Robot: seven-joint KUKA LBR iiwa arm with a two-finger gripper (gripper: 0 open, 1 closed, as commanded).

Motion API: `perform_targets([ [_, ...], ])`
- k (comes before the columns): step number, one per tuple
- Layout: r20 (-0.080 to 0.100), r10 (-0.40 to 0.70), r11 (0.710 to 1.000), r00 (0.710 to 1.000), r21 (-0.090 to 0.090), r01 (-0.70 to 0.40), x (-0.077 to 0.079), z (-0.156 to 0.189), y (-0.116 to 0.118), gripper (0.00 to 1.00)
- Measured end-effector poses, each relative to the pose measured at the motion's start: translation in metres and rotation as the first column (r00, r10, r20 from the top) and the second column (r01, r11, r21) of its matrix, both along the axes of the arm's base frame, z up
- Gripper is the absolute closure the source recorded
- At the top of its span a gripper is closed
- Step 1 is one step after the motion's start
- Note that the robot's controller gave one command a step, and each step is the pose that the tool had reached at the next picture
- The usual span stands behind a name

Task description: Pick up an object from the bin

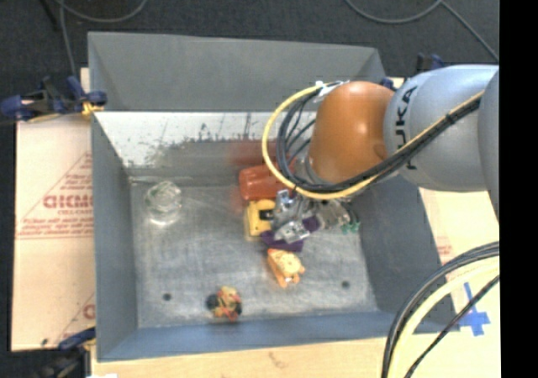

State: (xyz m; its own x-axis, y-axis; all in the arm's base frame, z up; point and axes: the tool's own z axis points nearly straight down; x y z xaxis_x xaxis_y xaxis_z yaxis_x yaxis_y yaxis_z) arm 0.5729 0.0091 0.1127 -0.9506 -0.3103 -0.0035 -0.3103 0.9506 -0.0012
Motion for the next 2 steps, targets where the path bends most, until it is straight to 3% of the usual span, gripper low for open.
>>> perform_targets([
  [2,-0.002,-0.049,0.999,0.999,0.001,0.049,-0.0032,0.0050,-0.0001,1.00],
])
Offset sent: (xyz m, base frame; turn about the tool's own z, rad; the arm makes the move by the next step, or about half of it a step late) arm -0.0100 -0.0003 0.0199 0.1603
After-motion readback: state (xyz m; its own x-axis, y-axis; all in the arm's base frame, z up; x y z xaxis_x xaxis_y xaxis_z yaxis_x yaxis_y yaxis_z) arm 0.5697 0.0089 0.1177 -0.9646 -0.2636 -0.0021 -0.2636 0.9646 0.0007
